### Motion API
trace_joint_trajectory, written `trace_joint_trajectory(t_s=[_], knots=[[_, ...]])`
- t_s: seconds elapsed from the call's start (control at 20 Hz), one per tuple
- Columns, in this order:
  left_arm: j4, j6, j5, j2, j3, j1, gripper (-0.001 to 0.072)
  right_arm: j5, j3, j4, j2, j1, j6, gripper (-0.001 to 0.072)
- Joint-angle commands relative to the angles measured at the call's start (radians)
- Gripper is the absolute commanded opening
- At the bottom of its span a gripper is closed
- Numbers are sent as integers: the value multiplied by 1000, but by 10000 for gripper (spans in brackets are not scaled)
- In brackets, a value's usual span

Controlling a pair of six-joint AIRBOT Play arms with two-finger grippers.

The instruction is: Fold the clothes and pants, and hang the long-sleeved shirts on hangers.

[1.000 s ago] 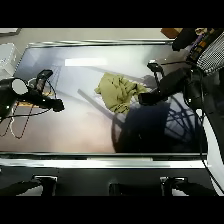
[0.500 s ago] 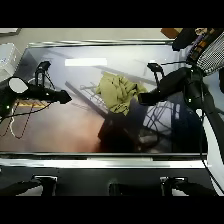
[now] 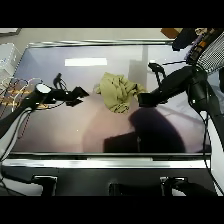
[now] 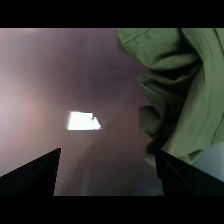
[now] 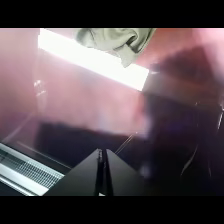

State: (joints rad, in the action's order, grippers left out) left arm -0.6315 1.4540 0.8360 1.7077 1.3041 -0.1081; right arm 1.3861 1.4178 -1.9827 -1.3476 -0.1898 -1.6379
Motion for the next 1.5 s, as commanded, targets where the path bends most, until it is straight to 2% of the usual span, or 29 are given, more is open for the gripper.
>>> trace_joint_trajectory(t_s=[0.0,0.2,0.5,0.55,0.6,0.65,0.75,0.8,0.85,0.95,1.0,1.05,1.2,1.3,1.35,1.4,1.45], knots=[[315,-135,-53,178,65,-15,720,45,0,-6,33,0,1,79],[317,-135,-74,278,201,-52,720,78,0,-6,41,-1,4,79],[318,-116,-234,294,227,-80,720,90,0,-31,41,-1,4,79],[319,-114,-234,299,229,-81,621,90,0,-37,41,-1,4,79],[319,-114,-231,303,230,-87,463,88,0,-45,41,-1,4,79],[319,-115,-231,304,230,-94,384,83,0,-52,41,-1,4,80],[319,-115,-224,306,230,-112,380,72,0,-61,41,-1,4,81],[319,-115,-223,306,230,-120,324,63,0,-67,41,0,4,83],[318,-117,-207,305,231,-125,16,49,0,-72,42,0,4,86],[318,-119,-148,299,232,-120,22,-10,0,-72,61,1,8,102],[317,-120,-109,290,232,-110,22,-58,0,-68,79,3,8,144],[309,-120,-69,277,232,-97,21,-111,2,-29,105,3,16,149],[205,-101,14,211,232,-45,20,-237,4,181,188,55,204,149],[152,-67,72,172,232,0,20,-280,4,295,217,174,451,150],[132,-48,112,158,232,24,20,-286,2,312,216,248,559,196],[117,-39,147,148,232,43,20,-287,-2,295,203,326,616,303],[104,-39,188,141,232,61,20,-282,-8,229,180,389,606,403]])
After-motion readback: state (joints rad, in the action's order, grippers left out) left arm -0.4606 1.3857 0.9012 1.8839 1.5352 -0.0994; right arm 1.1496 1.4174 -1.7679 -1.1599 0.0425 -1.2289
